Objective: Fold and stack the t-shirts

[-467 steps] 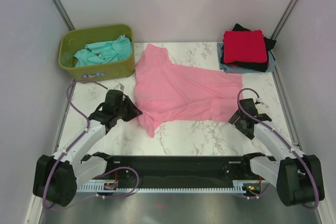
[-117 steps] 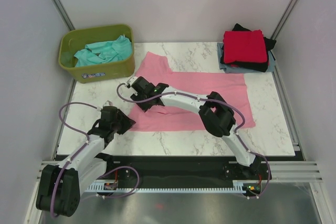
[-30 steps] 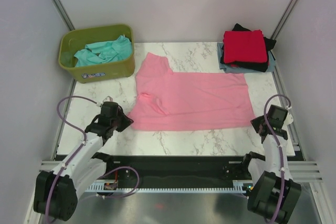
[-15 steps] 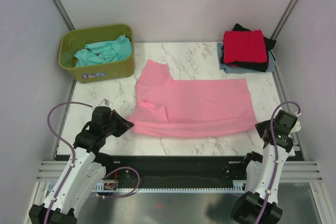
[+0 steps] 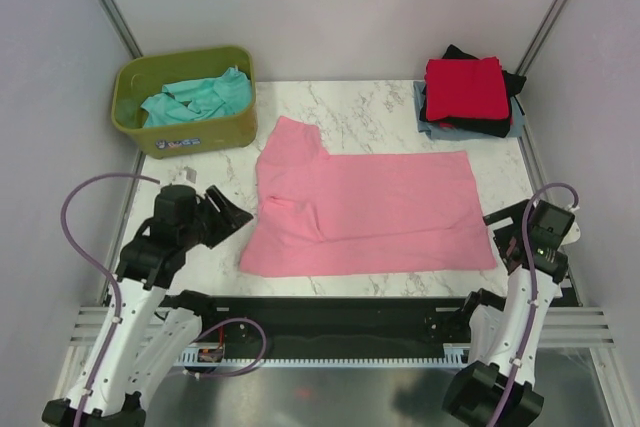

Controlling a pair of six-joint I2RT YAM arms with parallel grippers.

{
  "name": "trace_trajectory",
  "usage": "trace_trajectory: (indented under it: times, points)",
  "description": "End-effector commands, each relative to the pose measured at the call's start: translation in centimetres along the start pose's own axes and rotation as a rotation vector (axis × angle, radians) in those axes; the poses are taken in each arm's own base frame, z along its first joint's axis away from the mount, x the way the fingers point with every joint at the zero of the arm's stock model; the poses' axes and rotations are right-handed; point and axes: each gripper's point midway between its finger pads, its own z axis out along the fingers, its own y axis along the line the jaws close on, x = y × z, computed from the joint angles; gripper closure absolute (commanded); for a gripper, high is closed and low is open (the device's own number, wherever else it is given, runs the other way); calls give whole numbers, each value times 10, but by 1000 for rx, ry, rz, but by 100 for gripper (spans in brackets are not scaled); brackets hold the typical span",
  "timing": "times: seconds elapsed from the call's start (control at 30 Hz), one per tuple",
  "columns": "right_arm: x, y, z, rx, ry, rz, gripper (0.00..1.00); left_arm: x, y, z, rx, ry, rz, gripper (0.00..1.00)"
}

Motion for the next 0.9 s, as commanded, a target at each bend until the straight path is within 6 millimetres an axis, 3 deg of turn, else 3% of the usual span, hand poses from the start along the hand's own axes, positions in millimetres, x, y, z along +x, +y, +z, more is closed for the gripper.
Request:
trace_trajectory:
  times: [0.0, 0.07, 0.13, 0.17, 0.2, 0.23, 0.27, 0.3, 0.33, 0.37, 0.4, 0.43, 0.47, 0.67, 0.73, 0.77, 0.8, 0.87]
  points:
    - [-34, 24, -13, -42, -89, -27, 2, -54, -31, -6, 7, -140, 169, 40]
    - [-46, 35, -13, -52, -97, -47, 2, -80, -56, -3, 44, -191, 260, 41]
    - [-48, 46, -13, -92, -79, -56, 2, -100, -79, 27, 72, -176, 345, 42]
    - [-50, 54, -11, -119, -70, -63, 2, -116, -99, 28, 105, -198, 373, 42]
    - [-45, 63, -12, -164, -36, -66, 2, -123, -104, 61, 88, -153, 424, 44]
    - [-42, 69, -11, -195, -15, -70, 2, -128, -111, 75, 90, -138, 450, 44]
    - [-40, 76, -9, -233, -2, -82, 2, -145, -134, 77, 112, -171, 479, 44]
    - [-36, 81, -9, -261, 17, -95, 2, -151, -139, 94, 98, -157, 499, 45]
    - [-32, 85, -10, -286, 34, -105, 2, -152, -131, 132, 37, -104, 536, 45]
    - [-31, 91, -11, -315, 35, -127, 2, -169, -152, 142, 48, -131, 564, 45]
    - [-29, 94, -12, -330, 39, -145, 2, -176, -157, 156, 39, -132, 579, 45]
    - [-27, 97, -14, -343, 42, -169, 2, -172, -140, 197, -32, -72, 596, 45]
    - [-25, 102, -16, -360, 44, -195, 2, -195, -160, 202, -21, -126, 604, 45]
    - [-13, 118, -22, -429, 60, -297, 2, -231, -158, 306, -107, -139, 644, 44]
    - [-8, 120, -21, -444, 71, -307, 2, -241, -158, 324, -125, -166, 673, 43]
    - [-4, 122, -19, -452, 85, -317, 2, -253, -169, 327, -119, -206, 682, 43]
    - [-3, 122, -19, -456, 90, -323, 2, -248, -153, 348, -153, -182, 706, 42]
    - [0, 125, -21, -467, 97, -343, 2, -256, -141, 359, -203, -203, 714, 40]
